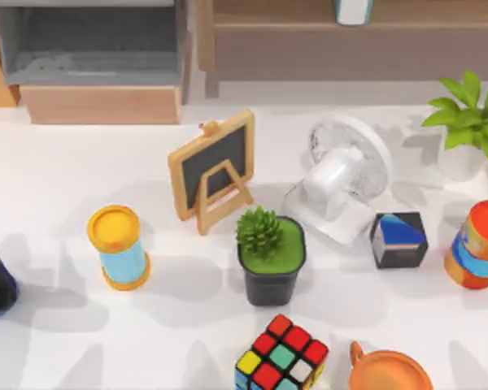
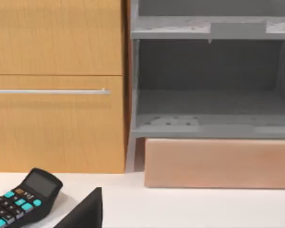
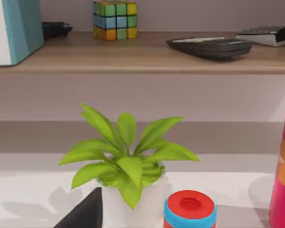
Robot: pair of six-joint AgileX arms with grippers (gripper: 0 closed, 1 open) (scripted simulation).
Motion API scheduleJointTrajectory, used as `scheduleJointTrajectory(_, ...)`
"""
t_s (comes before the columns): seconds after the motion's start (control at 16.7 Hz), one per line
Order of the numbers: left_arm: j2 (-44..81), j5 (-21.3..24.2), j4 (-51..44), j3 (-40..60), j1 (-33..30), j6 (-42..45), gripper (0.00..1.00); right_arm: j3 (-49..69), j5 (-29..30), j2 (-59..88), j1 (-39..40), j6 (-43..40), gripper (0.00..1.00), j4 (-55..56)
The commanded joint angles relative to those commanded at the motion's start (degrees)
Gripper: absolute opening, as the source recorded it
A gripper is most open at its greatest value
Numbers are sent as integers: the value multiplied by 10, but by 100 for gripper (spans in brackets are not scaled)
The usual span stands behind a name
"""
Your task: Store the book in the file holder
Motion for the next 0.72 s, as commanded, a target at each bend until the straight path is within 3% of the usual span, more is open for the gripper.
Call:
scheduleJointTrajectory(0.36, 56, -19, 12, 42, -30, -2, 100, 0, 0, 0, 0, 0, 100, 0)
scheduleJointTrajectory(0.72, 291, -100, 56, 218, -135, -2, 100, 0, 0, 0, 0, 0, 100, 0)
